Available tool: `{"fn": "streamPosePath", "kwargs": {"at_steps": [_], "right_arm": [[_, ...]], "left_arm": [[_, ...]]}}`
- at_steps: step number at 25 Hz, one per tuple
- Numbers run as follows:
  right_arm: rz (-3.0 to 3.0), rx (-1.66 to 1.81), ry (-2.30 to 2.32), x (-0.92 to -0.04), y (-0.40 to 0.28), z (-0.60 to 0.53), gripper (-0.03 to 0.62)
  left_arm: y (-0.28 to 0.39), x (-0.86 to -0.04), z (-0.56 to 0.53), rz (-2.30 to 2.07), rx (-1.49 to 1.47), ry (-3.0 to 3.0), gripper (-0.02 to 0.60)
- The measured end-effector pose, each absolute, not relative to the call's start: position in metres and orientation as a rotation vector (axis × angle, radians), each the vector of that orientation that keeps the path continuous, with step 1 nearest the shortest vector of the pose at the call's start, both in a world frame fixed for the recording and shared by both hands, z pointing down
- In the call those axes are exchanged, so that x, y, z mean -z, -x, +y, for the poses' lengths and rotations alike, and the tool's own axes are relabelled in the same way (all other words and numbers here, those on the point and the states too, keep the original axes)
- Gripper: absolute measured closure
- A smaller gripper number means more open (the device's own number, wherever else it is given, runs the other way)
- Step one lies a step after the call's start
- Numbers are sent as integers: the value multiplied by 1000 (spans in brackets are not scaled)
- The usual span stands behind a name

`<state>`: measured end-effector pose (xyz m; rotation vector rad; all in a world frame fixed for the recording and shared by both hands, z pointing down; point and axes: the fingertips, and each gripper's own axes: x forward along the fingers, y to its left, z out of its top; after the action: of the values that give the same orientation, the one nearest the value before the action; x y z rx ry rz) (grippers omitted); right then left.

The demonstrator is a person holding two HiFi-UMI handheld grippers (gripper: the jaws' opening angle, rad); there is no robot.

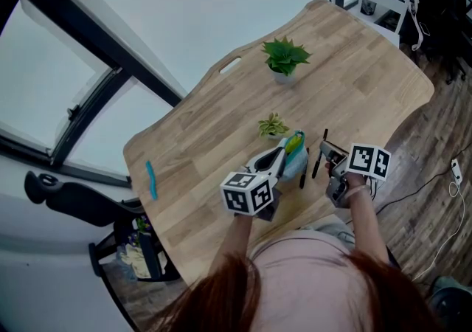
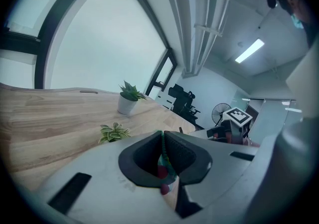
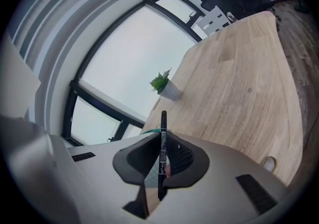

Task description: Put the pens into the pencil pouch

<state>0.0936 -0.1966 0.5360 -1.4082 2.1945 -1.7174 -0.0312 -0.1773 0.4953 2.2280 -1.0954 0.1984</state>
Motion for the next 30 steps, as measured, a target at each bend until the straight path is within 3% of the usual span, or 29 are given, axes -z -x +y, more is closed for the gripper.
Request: {"fn": "streamPosePath", "kwargs": {"at_steps": [21, 30], "right_arm": [[2059, 1397, 1202, -453, -92, -231, 561], [2233, 1042, 1083, -409, -71, -244, 560]], "left_arm": [[26, -496, -170, -1084, -217, -2250, 568], [24, -496, -168, -1093, -216, -2256, 568]]}}
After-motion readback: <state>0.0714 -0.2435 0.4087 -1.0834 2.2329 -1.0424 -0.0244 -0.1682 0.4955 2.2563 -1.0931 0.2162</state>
